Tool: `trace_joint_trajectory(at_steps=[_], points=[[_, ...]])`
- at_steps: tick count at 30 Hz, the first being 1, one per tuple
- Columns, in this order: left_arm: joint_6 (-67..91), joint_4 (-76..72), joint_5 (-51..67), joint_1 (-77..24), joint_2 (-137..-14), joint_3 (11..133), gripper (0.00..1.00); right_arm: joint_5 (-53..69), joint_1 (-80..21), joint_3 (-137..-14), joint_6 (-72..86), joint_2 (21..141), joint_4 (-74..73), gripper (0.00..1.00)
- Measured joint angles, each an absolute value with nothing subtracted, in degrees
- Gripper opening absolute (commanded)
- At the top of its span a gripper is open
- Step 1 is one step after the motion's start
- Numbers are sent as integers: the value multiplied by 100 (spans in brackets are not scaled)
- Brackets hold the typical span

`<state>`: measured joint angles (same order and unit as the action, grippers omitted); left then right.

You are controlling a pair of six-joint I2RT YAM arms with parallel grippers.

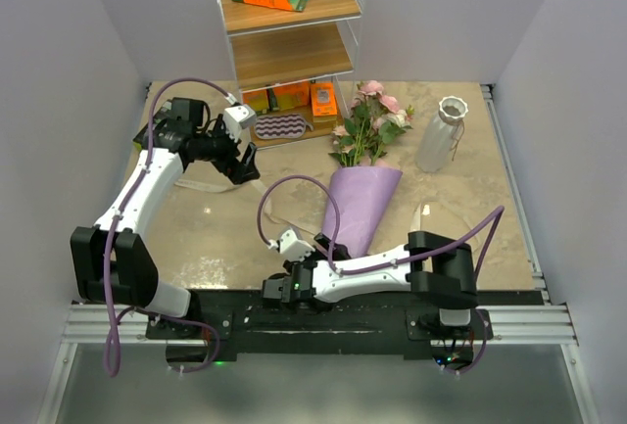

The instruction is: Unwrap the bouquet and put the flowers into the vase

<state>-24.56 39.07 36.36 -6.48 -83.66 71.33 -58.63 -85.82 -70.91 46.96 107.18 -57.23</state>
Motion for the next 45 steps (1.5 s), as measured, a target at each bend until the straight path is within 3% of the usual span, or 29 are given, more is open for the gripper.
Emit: trace_joint_trajectory(at_steps=[18, 31, 45], points=[[-2458, 3907, 3614, -648, -8344, 7026, 99, -5918, -8582, -7157, 4670, 9955, -5605, 72], [-2456, 3907, 3621, -648, -8344, 7026, 99, -6104, -8298, -7133, 5146, 10466, -5927, 69], [-2458, 3909, 3621, -648, -8344, 7026, 99, -6058, -8248, -6921, 4995, 10713, -5487, 73]])
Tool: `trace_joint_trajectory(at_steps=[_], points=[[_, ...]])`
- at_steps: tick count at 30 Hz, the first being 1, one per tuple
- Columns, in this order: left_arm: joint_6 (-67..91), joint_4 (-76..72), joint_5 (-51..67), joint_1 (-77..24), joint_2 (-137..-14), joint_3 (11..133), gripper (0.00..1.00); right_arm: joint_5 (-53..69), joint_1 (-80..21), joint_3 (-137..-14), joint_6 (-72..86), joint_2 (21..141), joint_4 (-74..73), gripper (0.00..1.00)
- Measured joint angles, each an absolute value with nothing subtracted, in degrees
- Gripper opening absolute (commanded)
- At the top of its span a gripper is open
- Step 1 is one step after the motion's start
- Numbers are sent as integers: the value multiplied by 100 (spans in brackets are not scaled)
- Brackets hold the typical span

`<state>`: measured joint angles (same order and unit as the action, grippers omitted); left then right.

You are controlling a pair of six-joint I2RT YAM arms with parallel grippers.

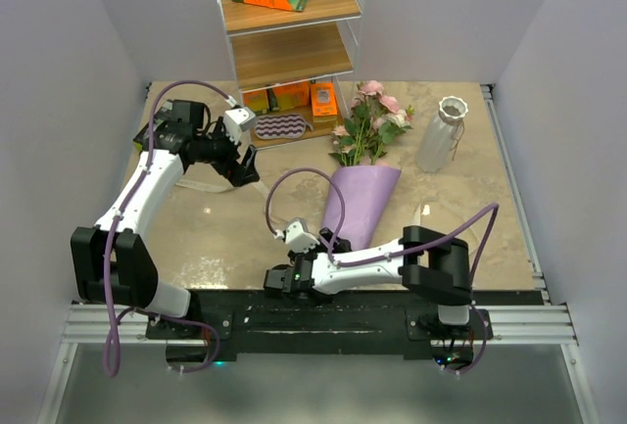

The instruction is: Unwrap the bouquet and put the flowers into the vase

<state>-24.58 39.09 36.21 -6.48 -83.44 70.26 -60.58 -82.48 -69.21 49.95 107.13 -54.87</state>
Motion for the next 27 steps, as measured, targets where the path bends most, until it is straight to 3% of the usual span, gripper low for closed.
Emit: trace_joint_trajectory(at_steps=[12, 15, 16, 18, 22, 27], points=[[-2458, 3911, 3638, -648, -8344, 7026, 99, -7190, -8248, -7673, 6834, 11928, -7223, 59], [-2458, 3913, 3658, -648, -8344, 7026, 99, -7387, -8248, -7782, 7129, 11917, -7450, 43], [-2458, 3913, 3660, -648, -8344, 7026, 99, -7432, -8248, -7813, 7207, 11917, -7483, 32], [-2458, 3913, 3660, -648, -8344, 7026, 99, -7513, -8248, -7843, 7314, 11917, -7548, 26], [-2458, 3935, 3667, -648, -8344, 7026, 99, -7592, -8248, -7846, 7465, 11815, -7585, 19], [-2458, 3999, 3706, -648, -8344, 7028, 99, -7677, -8248, -7843, 7592, 11338, -7605, 19]])
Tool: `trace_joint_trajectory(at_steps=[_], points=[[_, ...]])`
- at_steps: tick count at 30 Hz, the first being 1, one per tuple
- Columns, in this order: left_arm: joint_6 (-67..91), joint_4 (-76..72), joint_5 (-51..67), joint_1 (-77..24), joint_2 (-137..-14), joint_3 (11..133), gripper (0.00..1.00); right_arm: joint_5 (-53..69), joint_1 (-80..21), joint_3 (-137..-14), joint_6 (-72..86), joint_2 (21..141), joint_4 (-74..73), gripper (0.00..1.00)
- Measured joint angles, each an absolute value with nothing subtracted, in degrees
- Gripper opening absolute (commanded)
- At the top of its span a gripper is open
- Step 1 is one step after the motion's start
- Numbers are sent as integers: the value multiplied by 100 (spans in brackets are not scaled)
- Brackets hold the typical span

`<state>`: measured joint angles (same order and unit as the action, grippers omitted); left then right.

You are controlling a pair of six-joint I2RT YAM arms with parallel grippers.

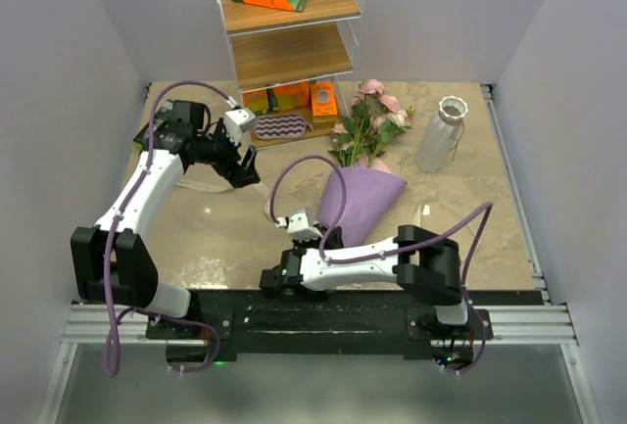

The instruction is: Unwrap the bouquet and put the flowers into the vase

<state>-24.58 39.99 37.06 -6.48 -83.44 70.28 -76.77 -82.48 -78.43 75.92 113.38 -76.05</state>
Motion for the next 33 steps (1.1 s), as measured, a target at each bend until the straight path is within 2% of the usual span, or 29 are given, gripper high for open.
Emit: trace_joint_trajectory(at_steps=[3, 11, 14, 15, 18, 21, 29, 33], points=[[-2458, 4005, 3730, -648, -8344, 7030, 99, -7699, -8248, -7841, 7690, 10947, -7620, 30], [-2458, 4064, 3800, -648, -8344, 7164, 99, -7703, -8248, -7607, 8106, 9848, -7673, 29], [-2458, 4086, 3850, -648, -8344, 7194, 99, -7699, -8248, -7443, 8289, 9465, -7679, 39], [-2456, 4095, 3870, -648, -8344, 7203, 99, -7695, -8248, -7402, 8342, 9358, -7690, 46], [-2456, 4125, 3922, -648, -8344, 7231, 99, -7671, -8248, -7279, 8486, 9070, -7686, 57], [-2447, 4145, 4001, -648, -8344, 7290, 99, -7634, -8248, -7135, 8648, 8713, -7690, 65], [-2447, 4154, 4200, -694, -8348, 7417, 99, -7577, -8248, -7059, 9032, 7428, -7712, 64], [-2453, 4213, 4195, -867, -8348, 7430, 99, -7579, -8241, -7059, 9063, 7070, -7719, 68]])
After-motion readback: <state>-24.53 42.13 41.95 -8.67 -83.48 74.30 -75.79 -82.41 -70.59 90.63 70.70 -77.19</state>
